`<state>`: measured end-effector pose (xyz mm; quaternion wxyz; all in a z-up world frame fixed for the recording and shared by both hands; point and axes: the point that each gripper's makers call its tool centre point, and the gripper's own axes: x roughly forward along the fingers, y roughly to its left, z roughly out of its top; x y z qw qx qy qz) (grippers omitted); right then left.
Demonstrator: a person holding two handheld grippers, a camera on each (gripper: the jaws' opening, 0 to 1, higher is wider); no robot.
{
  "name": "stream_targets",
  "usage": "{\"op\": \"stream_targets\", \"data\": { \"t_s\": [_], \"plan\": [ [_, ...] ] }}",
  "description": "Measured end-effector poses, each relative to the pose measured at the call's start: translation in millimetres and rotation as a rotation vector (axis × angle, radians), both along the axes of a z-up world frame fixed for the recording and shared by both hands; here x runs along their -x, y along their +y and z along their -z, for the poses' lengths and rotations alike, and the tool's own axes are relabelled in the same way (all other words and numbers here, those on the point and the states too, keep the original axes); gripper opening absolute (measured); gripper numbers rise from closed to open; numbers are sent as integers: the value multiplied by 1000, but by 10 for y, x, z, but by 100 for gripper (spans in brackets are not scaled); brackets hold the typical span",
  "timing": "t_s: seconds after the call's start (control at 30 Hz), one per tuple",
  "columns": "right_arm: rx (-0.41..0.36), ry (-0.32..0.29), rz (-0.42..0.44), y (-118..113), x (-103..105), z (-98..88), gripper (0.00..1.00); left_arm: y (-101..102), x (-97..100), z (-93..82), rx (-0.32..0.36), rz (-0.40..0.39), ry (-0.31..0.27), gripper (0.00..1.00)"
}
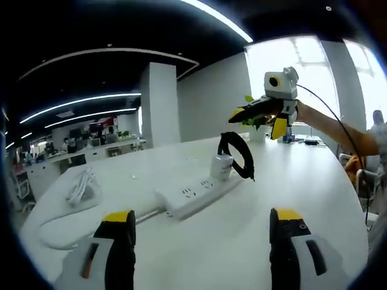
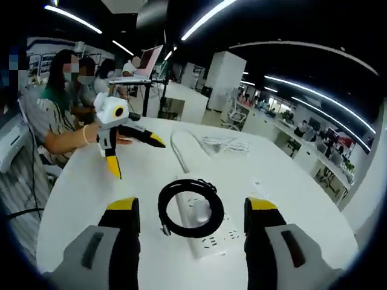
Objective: Straighten the power strip on the desk, plug the charger into it
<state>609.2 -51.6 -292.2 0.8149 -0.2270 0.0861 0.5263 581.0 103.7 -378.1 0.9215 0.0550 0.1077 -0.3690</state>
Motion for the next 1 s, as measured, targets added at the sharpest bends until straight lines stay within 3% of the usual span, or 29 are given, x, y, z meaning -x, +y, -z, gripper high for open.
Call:
{"op": "stream_targets", "data": {
  "t_s": [0.1,0.23,0.4,0.47,0.63,0.73,0.87,1.0],
  "plan": [
    [-140,-7,60,-29,77,-103,71,43,-16,-1,-21,-16,-9,96],
    [-210,-48,137,-150,189,-138,70,122,55,12,-15,-31,2,96],
    [-305,-20,194,-246,368,-179,75,161,193,-128,62,-40,-1,96],
    [-310,-26,210,-281,448,-166,78,171,243,-184,82,-41,-1,96],
    [-327,-132,295,-410,602,-238,80,177,353,-305,83,-41,-12,97],
    [-326,-158,331,-447,704,-247,87,182,405,-346,83,-43,-18,97],
    [-287,-170,372,-469,839,-173,99,179,469,-382,85,-44,-25,97],
    [-322,-144,408,-519,965,-133,100,180,553,-368,67,-47,-17,97]
  ]
}}
